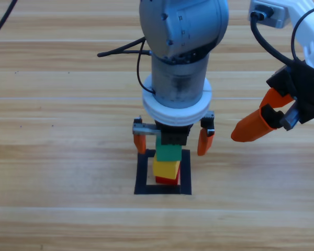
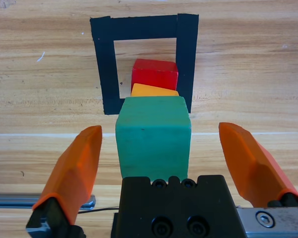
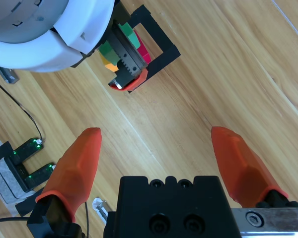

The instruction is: Stack the blocks in the rectangular block: red at the bottom, yellow in the middle, green on top

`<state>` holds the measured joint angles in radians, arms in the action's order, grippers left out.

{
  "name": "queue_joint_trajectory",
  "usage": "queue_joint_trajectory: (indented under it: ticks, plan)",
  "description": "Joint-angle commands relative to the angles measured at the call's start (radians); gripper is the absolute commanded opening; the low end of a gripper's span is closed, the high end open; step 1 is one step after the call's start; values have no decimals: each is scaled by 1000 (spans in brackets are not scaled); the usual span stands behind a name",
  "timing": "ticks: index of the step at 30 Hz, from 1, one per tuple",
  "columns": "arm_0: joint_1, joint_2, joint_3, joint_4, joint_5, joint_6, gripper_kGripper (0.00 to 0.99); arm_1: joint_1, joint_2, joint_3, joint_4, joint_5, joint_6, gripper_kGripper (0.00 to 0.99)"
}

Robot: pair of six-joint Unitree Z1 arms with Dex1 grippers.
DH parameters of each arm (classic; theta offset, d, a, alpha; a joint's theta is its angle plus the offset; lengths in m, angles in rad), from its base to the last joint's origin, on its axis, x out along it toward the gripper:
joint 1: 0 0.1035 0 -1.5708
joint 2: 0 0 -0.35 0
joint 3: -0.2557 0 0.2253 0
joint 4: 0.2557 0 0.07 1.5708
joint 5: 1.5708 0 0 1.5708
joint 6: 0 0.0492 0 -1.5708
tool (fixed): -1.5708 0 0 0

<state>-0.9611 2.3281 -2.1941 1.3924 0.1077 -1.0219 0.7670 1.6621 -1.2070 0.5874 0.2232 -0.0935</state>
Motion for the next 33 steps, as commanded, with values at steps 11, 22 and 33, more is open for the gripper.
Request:
queue_joint_trajectory:
  ticks: [11,22,33]
  plan:
    - [41,-191,-13,13,50,37,990,-26,-53,27,15,10,-9,977]
    - [96,-869,760,-481,191,306,990,-26,-70,35,15,12,-9,977]
    - [-179,-943,1093,-836,248,626,990,-26,-71,29,15,-8,-9,977]
